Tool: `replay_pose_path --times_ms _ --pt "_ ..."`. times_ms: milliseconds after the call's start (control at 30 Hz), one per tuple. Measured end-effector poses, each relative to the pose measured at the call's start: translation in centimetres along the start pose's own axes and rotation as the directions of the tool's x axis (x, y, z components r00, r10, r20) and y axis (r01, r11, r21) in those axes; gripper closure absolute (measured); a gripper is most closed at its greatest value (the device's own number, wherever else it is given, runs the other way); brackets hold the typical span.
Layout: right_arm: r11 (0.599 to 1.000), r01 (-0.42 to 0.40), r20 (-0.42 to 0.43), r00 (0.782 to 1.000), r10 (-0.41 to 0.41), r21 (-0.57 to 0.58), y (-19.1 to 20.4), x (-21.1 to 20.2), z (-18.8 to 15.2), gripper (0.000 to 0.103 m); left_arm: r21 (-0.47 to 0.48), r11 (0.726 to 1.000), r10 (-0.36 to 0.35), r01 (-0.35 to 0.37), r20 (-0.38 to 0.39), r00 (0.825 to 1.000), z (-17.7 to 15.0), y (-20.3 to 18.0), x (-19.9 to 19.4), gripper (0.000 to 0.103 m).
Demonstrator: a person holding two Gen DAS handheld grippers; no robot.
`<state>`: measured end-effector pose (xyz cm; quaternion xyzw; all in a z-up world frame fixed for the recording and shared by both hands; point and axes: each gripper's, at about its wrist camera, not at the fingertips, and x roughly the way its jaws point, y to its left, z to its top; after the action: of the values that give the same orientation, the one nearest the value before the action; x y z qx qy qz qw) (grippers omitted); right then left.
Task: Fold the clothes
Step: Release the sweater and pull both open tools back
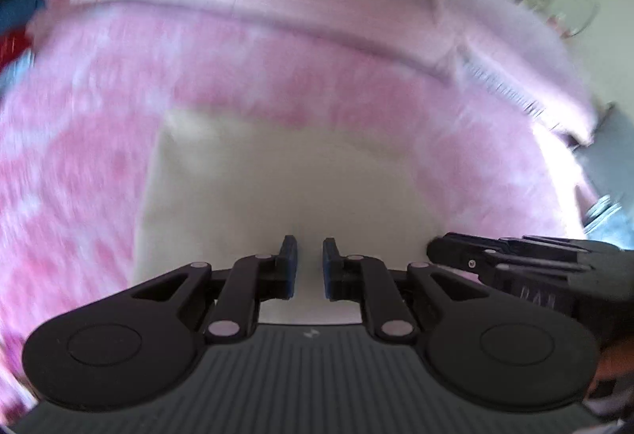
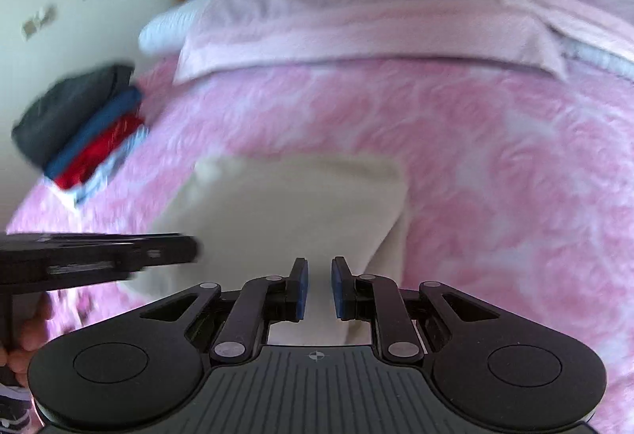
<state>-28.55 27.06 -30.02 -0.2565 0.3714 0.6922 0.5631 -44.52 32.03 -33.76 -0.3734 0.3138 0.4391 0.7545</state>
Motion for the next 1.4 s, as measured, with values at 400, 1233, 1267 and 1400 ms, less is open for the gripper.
replay_pose_path --times_ms 400,1233,1267,1400 --pt "0.997 0.048 -0.034 0.998 -0.046 0.054 0.1 -0.5 -0.2 0.087 -0.026 0.997 0.067 -0.067 0.003 0.998 0.3 -2.2 -2.5 0.096" --pt "0.930 0.077 -0.288 0.957 0.031 0.359 -3.6 -0.8 -1.9 0.029 0.006 0.935 0.339 -0.353 -0.299 0.892 -1.7 -2.7 -2.4 0.061" --pt "0.931 0.081 -0.290 0.957 0.027 0.355 -3.6 -0.8 -2.0 0.029 0.008 0.934 0.342 -0.356 -0.305 0.889 -1.9 -2.5 -2.4 0.061" --pt "0.931 0.106 -0.308 0.951 0.007 0.349 -3.6 -0.5 -2.4 0.029 0.017 0.932 0.349 -0.363 -0.326 0.879 -2.5 -1.9 -2.1 0.057"
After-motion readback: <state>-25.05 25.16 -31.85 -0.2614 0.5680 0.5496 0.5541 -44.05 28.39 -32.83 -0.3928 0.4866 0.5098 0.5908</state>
